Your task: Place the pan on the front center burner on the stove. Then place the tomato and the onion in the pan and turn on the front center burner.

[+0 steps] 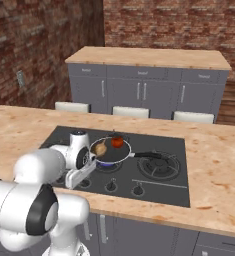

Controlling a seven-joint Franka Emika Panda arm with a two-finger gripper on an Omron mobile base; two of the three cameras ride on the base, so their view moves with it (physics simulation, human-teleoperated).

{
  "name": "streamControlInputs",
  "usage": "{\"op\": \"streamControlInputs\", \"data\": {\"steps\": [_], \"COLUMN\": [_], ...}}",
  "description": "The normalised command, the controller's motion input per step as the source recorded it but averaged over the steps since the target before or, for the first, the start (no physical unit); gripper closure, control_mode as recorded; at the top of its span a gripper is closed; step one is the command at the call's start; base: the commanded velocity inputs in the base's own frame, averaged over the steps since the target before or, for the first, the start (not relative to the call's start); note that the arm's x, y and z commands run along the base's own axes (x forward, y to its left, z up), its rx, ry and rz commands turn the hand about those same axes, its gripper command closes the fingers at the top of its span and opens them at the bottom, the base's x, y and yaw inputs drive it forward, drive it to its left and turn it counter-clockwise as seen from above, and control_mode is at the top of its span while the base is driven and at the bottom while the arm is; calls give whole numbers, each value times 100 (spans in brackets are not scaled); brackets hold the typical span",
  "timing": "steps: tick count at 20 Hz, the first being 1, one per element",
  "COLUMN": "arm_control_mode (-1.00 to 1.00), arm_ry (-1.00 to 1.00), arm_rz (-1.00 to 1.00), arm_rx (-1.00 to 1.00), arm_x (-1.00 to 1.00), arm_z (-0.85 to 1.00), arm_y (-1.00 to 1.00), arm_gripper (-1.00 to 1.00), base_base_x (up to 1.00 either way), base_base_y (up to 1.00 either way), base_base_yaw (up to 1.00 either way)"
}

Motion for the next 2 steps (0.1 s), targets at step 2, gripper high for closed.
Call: {"op": "streamControlInputs", "data": {"steps": [2], "arm_control_mode": [-100], "arm_ry": [0], "arm_rz": [11], "arm_rx": [0], "arm_x": [-55], "arm_z": [0], "arm_y": [0], "arm_gripper": [100], "base_base_x": [0], "base_base_y": [0], "base_base_yaw": [0]}}
